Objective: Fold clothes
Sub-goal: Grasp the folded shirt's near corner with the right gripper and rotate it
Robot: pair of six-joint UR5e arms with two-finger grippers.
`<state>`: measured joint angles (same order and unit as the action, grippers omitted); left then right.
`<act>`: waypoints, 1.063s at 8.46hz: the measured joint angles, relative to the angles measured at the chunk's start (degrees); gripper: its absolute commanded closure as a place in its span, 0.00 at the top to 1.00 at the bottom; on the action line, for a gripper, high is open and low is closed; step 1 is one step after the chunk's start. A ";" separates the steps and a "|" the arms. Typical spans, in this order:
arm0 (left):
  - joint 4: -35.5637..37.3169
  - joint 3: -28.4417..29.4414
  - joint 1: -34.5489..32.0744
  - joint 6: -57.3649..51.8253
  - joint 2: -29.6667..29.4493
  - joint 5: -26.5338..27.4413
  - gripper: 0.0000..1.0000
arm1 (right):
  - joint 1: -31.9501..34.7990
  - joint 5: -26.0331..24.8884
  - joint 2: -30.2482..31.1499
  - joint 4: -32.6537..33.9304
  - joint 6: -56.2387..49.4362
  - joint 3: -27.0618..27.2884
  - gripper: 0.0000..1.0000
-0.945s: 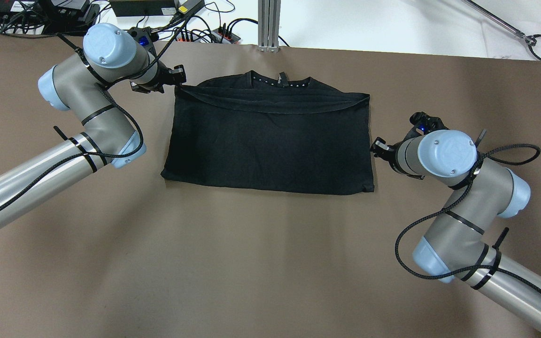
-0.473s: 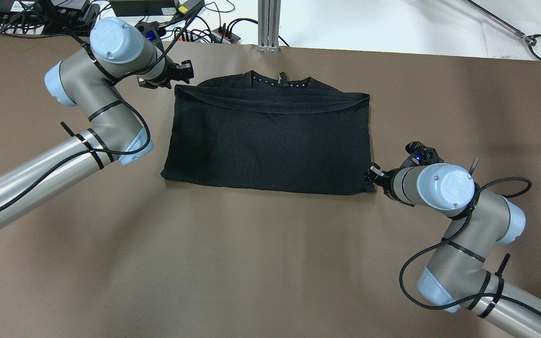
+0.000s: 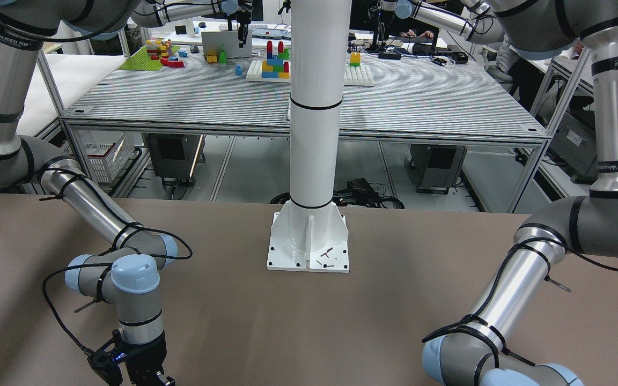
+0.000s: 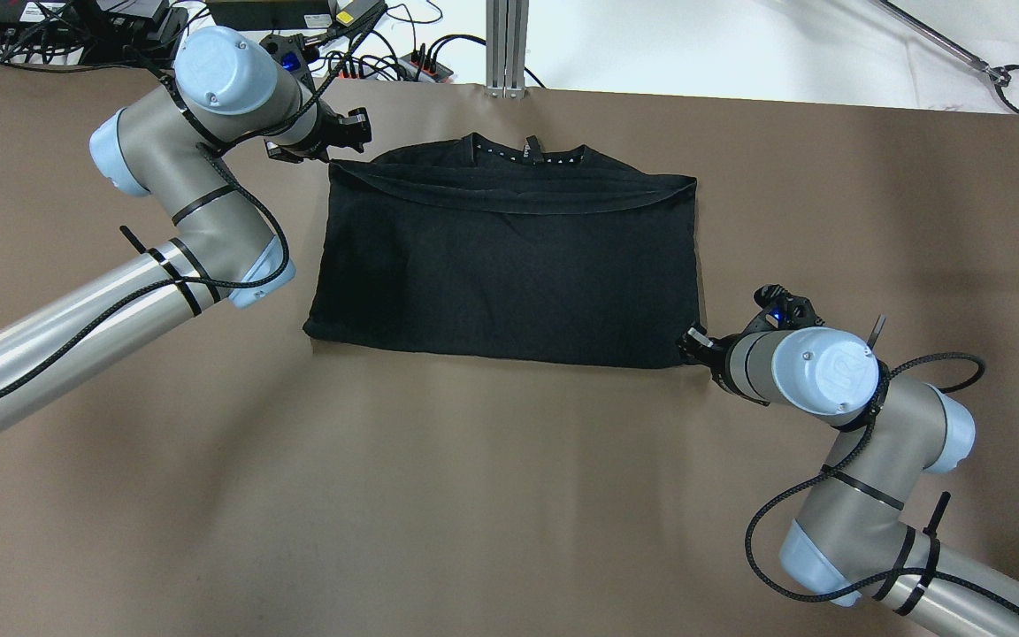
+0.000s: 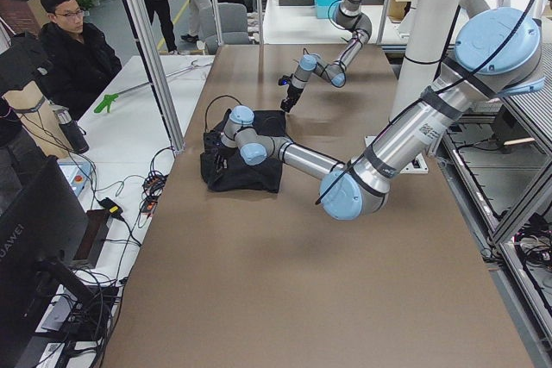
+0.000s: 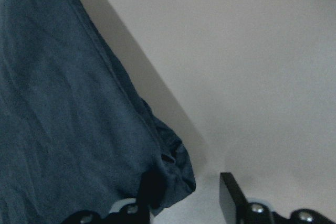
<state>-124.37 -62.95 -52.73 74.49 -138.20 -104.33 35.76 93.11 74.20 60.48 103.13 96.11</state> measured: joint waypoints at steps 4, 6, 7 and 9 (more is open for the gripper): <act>0.00 -0.06 0.00 0.08 0.10 0.44 0.57 | -0.17 -0.03 1.58 0.03 0.07 2.09 0.00; 0.00 -0.04 0.05 0.19 0.12 0.50 0.57 | -1.30 2.30 7.14 1.88 0.21 11.14 0.00; 0.00 -0.05 0.19 0.20 0.09 0.48 0.57 | -3.57 3.32 9.61 3.97 1.13 16.34 0.00; -0.03 -0.06 0.57 0.21 0.04 0.45 0.57 | -10.70 7.54 11.44 8.15 3.58 24.32 0.00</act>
<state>-124.40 -63.01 -52.16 74.70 -138.15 -103.88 25.06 100.65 85.63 68.63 106.71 120.42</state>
